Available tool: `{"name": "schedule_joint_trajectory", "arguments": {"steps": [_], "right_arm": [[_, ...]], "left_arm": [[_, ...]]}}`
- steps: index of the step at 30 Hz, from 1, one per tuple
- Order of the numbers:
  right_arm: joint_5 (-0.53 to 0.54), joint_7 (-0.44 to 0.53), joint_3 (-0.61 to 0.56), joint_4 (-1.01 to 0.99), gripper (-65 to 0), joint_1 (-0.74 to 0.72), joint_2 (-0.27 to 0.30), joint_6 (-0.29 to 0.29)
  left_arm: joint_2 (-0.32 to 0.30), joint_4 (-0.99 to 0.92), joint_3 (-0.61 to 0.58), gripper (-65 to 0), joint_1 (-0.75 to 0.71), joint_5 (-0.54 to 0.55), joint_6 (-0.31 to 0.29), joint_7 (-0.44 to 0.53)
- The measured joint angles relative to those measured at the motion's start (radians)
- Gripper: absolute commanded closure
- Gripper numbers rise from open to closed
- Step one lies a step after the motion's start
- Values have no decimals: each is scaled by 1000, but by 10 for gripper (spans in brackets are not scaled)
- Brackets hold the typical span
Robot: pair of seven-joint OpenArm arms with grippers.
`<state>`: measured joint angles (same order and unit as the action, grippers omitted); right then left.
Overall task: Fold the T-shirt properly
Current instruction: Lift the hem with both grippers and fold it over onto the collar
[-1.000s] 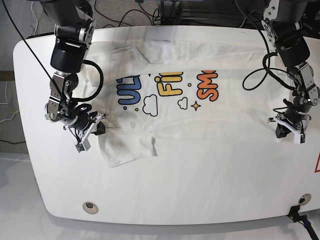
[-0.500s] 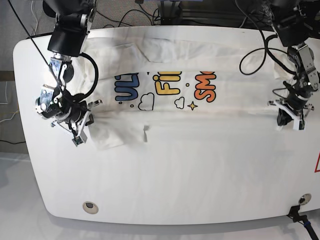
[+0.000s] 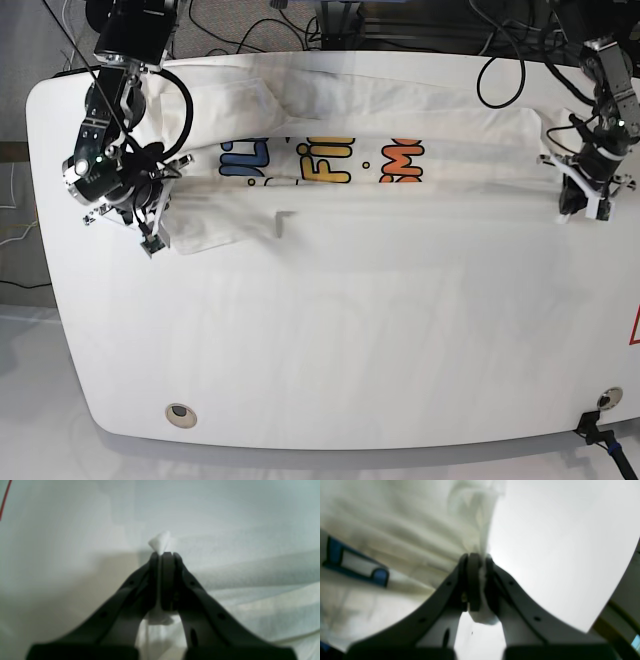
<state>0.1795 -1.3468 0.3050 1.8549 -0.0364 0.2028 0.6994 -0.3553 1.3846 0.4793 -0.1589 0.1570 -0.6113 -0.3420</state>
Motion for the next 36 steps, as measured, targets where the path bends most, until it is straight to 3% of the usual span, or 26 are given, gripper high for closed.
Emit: {"name": "schedule_joint_trajectory", "arguments": {"steps": [3, 8, 16, 24, 25, 28, 30, 31, 36], "right_arm": [[8, 2, -5, 29, 0, 57, -2, 0], [9, 4, -5, 55, 0, 161, -3, 0], [8, 3, -6, 65, 0, 272, -6, 0], [6, 19, -12, 38, 0, 283, -9, 0], [-7, 32, -37, 35, -26, 284, -4, 0], [-28, 61, -104, 36, -223, 286, 5, 0], [-19, 62, -104, 36, -327, 286, 4, -2], [-20, 62, -104, 38, -352, 287, 6, -3], [-25, 60, -104, 42, -355, 283, 12, -3]], "left_arm": [[-3, 25, 52, 0, -39, 4, -5, 0], [2, 64, 96, 0, -43, 6, -9, -100], [3, 146, 98, 0, -122, 8, -7, -183], [-1, 149, 82, 0, -213, 1, -2, -193], [-2, 149, 66, 0, -212, -1, 2, -193], [-1, 151, 45, -222, -229, 0, 5, -189], [0, 150, 42, -264, -241, -5, 13, -188], [-4, 150, 44, -264, -238, -12, 24, -191], [-3, 154, 43, -264, -219, -91, 14, -187]]}}
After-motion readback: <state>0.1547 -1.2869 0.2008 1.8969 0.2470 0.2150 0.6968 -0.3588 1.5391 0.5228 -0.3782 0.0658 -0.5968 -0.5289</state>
